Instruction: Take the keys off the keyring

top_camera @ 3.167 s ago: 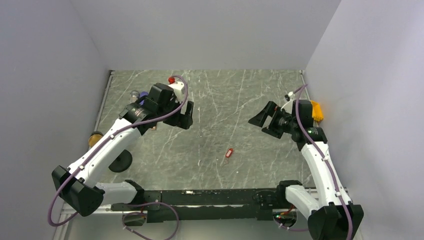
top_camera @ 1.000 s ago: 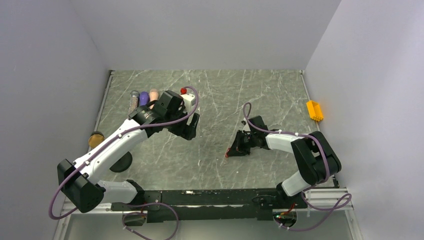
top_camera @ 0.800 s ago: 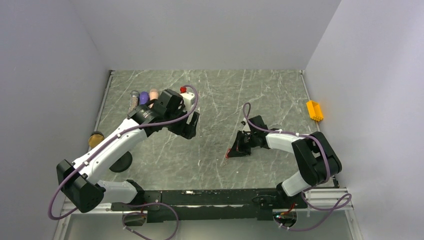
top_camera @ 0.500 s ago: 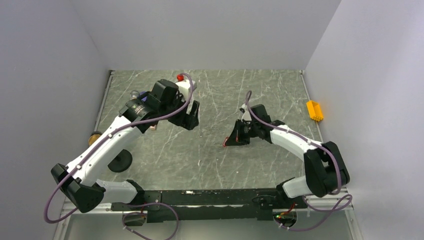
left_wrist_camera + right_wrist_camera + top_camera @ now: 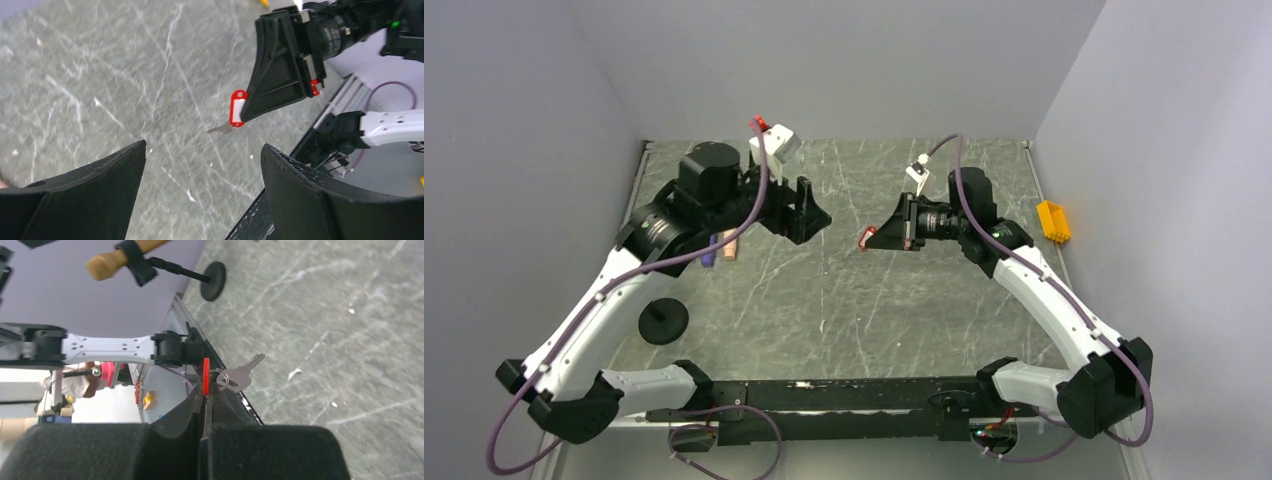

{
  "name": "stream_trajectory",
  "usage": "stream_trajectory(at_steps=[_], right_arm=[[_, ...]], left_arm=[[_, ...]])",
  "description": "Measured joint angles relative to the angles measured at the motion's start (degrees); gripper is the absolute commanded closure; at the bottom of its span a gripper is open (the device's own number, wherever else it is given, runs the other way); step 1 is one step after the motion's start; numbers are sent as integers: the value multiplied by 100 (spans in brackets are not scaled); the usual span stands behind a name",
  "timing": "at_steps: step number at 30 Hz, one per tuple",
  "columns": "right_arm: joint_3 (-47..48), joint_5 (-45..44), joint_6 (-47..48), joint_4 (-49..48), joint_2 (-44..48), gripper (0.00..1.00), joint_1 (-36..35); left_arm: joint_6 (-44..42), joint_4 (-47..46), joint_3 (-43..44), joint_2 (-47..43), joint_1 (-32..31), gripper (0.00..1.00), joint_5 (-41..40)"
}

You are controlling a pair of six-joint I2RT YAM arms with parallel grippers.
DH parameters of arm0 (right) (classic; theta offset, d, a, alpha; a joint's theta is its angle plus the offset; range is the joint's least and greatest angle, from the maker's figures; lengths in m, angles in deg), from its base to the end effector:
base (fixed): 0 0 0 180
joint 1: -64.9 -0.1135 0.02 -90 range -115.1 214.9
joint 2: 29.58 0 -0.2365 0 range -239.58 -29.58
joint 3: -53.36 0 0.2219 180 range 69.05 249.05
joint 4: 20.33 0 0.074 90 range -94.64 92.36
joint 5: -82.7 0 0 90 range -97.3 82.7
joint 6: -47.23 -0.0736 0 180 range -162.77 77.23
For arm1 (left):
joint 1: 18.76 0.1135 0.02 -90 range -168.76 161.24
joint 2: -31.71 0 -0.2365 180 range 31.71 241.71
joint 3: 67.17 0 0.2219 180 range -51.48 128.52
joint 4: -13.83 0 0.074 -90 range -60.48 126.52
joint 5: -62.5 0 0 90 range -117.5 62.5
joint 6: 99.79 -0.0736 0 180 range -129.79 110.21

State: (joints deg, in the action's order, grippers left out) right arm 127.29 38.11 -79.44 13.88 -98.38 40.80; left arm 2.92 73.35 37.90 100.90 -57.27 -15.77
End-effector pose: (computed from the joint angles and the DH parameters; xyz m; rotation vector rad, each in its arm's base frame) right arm 0.2208 0.1562 0.2928 -0.2948 2.2275 1.4365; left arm 0.1860 -0.1671 0.4061 0.5933 1.9723 -0.7711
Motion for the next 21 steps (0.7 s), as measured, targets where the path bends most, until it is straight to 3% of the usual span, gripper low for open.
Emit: stream_trajectory(at_steps=[9,21], right_arm=[[691,267,-149,-9,369,100,-11],[1436,284,-256,247,444,100,-11]], left_arm=[[-155,-1384,-570,-901,-2,18,850],[-304,-2426,-1008,-1019,-2,21,1919]])
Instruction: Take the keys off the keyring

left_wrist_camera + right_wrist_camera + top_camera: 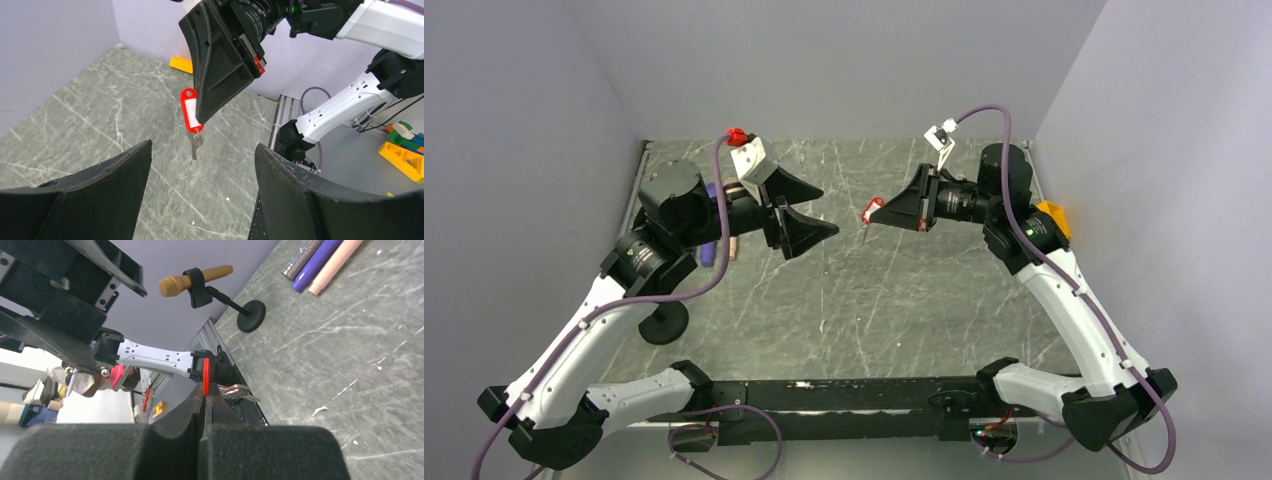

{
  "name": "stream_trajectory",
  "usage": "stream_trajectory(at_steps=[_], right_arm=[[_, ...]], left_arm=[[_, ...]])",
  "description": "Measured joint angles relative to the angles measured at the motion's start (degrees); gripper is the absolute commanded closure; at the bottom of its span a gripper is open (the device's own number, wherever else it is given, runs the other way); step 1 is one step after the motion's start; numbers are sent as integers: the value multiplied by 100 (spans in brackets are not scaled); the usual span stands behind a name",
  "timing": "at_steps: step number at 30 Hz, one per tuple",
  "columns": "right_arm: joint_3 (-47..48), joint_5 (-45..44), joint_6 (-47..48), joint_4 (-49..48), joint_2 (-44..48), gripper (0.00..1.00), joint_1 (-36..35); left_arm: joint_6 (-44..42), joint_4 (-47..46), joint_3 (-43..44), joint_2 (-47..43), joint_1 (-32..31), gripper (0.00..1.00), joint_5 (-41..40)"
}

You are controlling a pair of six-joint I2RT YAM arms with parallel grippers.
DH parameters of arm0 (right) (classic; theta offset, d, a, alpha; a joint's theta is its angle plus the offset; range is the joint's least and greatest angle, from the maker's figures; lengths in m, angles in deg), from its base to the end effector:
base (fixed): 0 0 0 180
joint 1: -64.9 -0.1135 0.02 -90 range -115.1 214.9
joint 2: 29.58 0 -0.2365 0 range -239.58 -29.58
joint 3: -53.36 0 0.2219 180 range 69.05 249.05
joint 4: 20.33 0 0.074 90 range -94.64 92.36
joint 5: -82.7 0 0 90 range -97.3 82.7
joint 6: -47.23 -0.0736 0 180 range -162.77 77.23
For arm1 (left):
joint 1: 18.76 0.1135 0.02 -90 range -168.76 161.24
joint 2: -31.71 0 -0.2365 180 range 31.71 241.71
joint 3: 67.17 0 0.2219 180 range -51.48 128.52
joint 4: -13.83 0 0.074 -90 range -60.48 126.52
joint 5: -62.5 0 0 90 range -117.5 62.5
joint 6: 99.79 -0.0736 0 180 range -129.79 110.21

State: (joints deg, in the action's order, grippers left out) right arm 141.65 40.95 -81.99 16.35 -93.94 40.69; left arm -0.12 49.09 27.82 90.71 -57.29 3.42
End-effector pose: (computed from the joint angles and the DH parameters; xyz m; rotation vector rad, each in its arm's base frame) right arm 0.1968 0.1487 0.3896 -0.4207 1.9487 1.5035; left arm 0.1445 -0.1634 0.4484 0.8344 1.4407 -1.0678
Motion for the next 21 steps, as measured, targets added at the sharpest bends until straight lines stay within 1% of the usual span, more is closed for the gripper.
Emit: stream_trajectory(at_steps=[10,21], right_arm=[[326,-177,-17,197,96,100,0],[332,-302,-74,212,153,100,0]], left_arm=[[70,-442,-142,28,-76,23,540],[74,-557,-153,229,-190,28,743]])
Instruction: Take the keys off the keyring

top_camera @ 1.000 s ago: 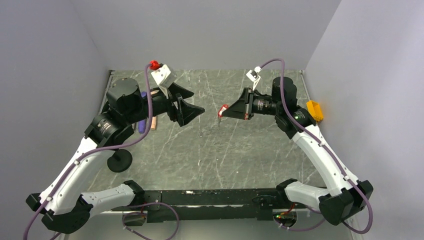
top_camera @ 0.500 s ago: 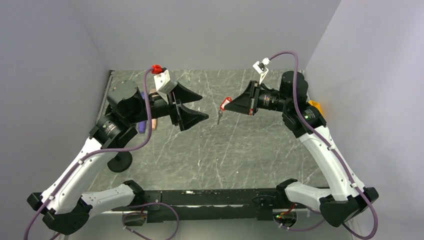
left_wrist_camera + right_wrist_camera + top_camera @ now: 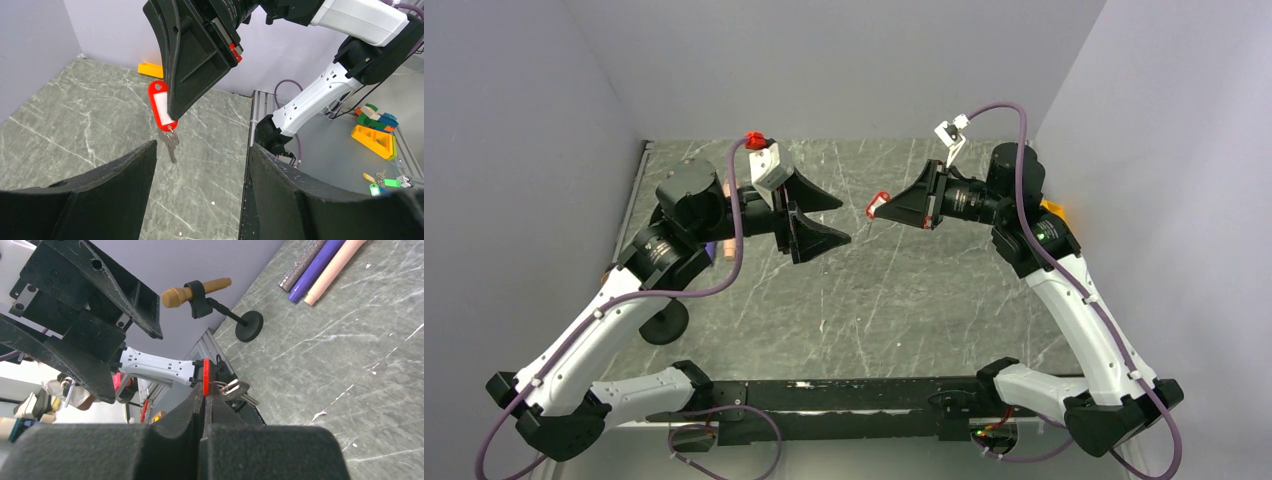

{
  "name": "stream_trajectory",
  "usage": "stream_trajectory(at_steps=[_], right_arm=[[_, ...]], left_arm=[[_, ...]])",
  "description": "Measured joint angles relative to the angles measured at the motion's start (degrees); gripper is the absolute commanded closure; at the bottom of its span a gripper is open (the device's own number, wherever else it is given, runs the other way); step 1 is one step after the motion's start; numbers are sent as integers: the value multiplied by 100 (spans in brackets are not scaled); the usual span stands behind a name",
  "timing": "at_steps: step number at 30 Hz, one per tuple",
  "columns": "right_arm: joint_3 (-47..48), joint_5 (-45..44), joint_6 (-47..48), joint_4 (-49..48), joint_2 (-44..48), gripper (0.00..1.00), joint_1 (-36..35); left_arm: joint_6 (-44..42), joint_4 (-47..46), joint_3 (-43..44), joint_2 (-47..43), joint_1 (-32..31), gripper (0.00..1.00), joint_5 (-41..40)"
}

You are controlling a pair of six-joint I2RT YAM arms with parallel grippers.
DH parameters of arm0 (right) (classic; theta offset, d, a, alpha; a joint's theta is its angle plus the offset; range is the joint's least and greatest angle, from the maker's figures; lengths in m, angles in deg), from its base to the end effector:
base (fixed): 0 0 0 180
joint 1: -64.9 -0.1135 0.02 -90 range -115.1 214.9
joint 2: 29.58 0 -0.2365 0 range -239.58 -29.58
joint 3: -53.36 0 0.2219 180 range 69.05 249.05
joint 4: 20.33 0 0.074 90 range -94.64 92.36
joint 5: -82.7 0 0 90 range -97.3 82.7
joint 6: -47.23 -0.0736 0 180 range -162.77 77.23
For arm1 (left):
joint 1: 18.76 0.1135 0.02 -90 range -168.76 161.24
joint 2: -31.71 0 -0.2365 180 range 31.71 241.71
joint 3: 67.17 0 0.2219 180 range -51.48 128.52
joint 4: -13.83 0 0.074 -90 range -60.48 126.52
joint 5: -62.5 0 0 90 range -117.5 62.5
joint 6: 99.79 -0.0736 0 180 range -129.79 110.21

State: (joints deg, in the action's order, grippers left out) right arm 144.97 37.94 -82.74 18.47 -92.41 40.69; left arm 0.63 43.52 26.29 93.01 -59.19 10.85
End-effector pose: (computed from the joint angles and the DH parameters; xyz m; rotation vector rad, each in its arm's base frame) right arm 0.1887 0.1421 0.4088 -0.3838 1.9060 1.4658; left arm 0.1423 -0.1812 0.4447 0.9555 1.3666 -1.1948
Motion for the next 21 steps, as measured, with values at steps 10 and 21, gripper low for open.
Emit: stream_trajectory(at_steps=[10,21], right_arm=[[24,-4,-37,-4,28,100,0],[35,-22,-37,0,33,100,0]], left_arm=[[92,-11,0,24,-11,32,96],[151,-87,-2,122,-17,37,114]])
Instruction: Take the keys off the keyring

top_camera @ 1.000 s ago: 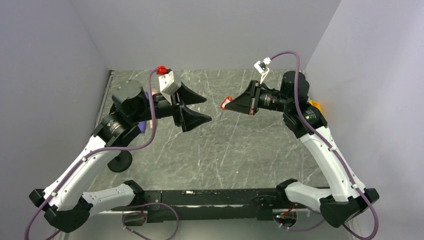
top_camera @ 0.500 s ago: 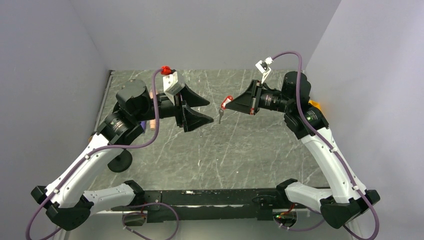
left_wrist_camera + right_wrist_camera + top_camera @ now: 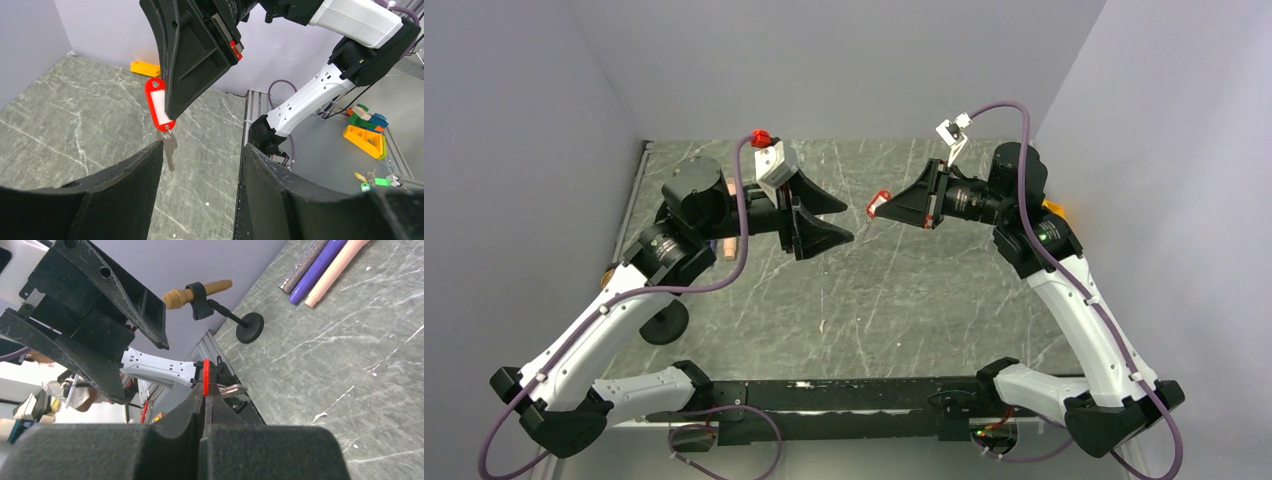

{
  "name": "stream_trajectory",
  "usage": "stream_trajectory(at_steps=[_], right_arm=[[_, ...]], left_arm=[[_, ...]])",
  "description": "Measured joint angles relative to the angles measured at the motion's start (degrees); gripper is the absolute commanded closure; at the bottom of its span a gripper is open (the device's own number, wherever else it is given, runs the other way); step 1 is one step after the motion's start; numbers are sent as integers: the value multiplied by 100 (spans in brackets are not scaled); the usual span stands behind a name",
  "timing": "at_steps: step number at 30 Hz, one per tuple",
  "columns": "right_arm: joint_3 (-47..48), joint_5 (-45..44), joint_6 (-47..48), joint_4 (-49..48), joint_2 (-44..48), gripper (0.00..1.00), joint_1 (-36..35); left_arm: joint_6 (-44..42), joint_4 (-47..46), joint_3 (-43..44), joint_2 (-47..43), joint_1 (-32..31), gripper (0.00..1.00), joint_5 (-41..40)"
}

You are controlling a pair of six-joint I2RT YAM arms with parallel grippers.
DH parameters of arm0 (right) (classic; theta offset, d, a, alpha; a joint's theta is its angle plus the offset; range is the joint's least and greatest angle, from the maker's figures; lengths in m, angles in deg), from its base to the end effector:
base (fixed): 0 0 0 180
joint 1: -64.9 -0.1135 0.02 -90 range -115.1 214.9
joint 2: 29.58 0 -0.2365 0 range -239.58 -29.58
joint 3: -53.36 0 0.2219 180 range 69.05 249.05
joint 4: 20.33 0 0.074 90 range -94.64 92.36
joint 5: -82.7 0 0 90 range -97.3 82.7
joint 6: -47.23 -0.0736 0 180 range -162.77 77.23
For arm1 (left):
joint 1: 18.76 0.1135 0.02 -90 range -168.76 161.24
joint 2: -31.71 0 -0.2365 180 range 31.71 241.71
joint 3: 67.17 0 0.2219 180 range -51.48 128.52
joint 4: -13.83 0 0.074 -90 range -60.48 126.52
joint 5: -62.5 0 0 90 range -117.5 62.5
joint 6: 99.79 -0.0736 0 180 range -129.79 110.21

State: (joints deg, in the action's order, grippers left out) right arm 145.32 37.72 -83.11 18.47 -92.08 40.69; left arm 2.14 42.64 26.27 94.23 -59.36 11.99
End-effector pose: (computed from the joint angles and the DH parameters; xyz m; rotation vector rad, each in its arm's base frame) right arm 0.1869 0.1411 0.4120 -0.3796 1.8965 1.4664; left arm 0.1456 -0.1865 0.4422 0.9594 1.3824 -1.2316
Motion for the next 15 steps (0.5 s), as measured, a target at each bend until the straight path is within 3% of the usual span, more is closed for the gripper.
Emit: stream_trajectory(at_steps=[15], right_arm=[[247,-85,-37,46,2,100,0]], left_arm=[[400,-323,-127,227,-68,49,-109]])
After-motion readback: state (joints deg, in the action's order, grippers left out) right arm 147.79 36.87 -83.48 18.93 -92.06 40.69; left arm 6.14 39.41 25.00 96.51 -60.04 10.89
